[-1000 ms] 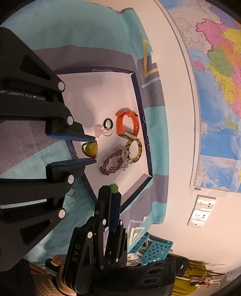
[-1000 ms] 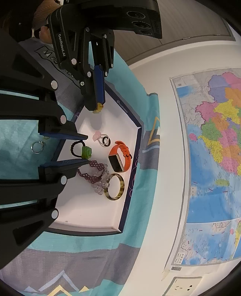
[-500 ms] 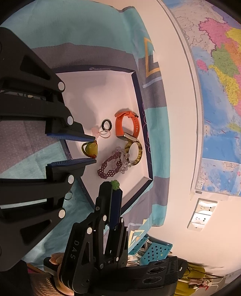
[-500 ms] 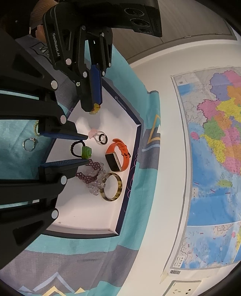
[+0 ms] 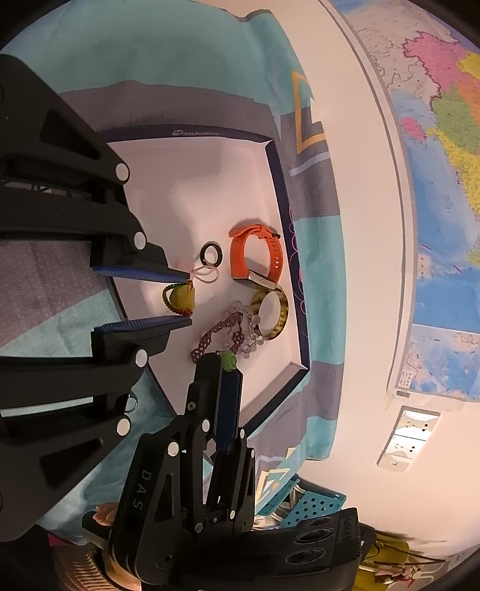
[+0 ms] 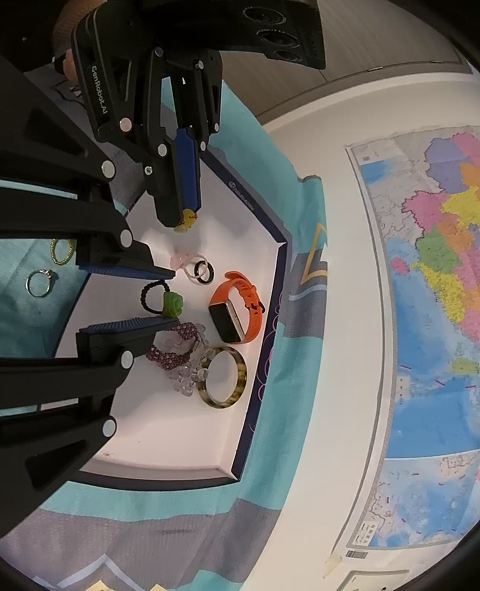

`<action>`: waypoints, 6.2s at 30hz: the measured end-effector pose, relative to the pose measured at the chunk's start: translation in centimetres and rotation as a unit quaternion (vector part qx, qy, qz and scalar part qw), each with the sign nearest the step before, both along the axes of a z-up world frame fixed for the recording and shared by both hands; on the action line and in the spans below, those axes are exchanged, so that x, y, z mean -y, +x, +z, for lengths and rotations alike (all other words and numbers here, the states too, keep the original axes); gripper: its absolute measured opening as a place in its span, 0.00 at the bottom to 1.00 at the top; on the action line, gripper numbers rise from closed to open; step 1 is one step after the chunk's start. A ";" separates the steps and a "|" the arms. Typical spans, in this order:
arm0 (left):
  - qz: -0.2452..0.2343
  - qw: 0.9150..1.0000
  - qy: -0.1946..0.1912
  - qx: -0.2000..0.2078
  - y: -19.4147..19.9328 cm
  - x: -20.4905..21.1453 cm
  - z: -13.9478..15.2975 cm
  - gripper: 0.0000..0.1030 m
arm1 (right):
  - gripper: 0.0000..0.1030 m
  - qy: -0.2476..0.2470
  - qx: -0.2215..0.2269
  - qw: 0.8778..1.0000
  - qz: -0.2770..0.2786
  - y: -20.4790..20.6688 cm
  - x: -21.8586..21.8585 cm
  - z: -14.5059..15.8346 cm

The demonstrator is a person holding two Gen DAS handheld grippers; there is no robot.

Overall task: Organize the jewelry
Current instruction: 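Carry the amber pendant and green ring into the box lid with both tools, then open both tools to release the pendant and green ring in the box, then withdraw both tools from the box toward the gold and silver rings, then grasp the gold green-stone ring with the left tool while the right tool reaches the silver ring, then lift the gold ring with the left tool while the right tool grasps the silver ring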

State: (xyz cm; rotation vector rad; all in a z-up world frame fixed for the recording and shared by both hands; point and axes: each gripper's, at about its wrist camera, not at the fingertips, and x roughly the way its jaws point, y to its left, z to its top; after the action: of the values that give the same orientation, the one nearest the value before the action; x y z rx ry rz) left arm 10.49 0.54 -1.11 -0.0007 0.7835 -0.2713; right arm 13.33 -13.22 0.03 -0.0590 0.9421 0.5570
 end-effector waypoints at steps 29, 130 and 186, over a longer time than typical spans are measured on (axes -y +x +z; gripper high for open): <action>0.011 1.000 -0.005 -0.029 2.1 -0.1 -1.9 0.18 | 0.18 -0.022 -0.030 0.999 0.007 2.0 -1.5 -2.6; -0.039 0.998 -0.022 -0.054 -5.2 1.2 -3.8 0.10 | 0.15 -0.059 -0.039 0.997 0.032 -6.0 0.9 -2.7; -0.030 0.999 -0.027 -0.010 -6.3 0.7 -0.5 0.10 | 0.15 0.003 -0.006 1.000 0.009 -6.5 2.1 0.5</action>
State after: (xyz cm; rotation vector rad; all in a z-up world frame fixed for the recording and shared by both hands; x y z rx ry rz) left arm 4.19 -0.12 -1.66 -0.0310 0.7973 -0.3488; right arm 6.85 -15.28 0.49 -0.0596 0.9528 0.5767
